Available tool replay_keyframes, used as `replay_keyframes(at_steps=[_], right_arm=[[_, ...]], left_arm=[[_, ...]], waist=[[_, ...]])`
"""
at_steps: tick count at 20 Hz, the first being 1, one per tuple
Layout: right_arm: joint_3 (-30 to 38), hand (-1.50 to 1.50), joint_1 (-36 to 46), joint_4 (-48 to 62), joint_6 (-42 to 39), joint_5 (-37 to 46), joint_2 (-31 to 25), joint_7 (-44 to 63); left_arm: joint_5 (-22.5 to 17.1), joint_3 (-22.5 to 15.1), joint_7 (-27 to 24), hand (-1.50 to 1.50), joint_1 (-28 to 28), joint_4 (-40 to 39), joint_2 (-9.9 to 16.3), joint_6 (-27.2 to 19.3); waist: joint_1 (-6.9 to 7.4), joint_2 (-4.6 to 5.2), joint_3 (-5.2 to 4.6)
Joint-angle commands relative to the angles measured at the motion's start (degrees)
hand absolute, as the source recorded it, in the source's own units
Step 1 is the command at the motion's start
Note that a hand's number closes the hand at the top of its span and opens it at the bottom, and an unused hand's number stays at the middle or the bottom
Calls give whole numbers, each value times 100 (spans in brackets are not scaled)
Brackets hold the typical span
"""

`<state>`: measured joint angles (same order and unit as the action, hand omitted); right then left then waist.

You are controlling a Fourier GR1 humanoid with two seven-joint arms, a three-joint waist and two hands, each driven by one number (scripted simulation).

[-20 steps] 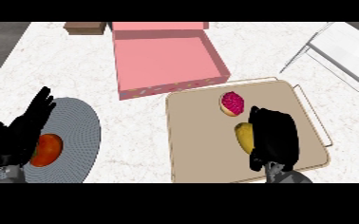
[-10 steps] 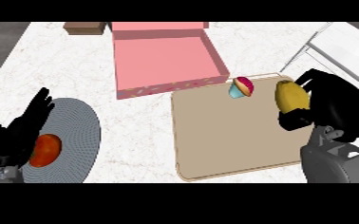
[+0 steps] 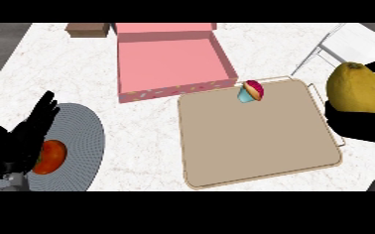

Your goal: Pick the lemon from the tray and place it in the tiered shelf

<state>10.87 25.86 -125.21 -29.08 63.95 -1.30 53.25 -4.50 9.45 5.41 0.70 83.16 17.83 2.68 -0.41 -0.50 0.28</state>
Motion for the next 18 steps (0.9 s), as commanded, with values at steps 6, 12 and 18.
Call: replay_keyframes(at_steps=[6,12,18], right_arm=[[277,150,1727,-1009,-1416,-2,-150,1534],[836,150,2642,-467,-1641,156,-790,1292],[968,150,3061,290,-2217,707,-1492,913]], left_arm=[[-60,100,-57,0,258,-54,-5,180],[8,18,185,0,158,99,-104,94],[-81,75,79,0,308,108,-61,273]], waist=[[26,6,-41],[11,0,-38],[48,0,-43]])
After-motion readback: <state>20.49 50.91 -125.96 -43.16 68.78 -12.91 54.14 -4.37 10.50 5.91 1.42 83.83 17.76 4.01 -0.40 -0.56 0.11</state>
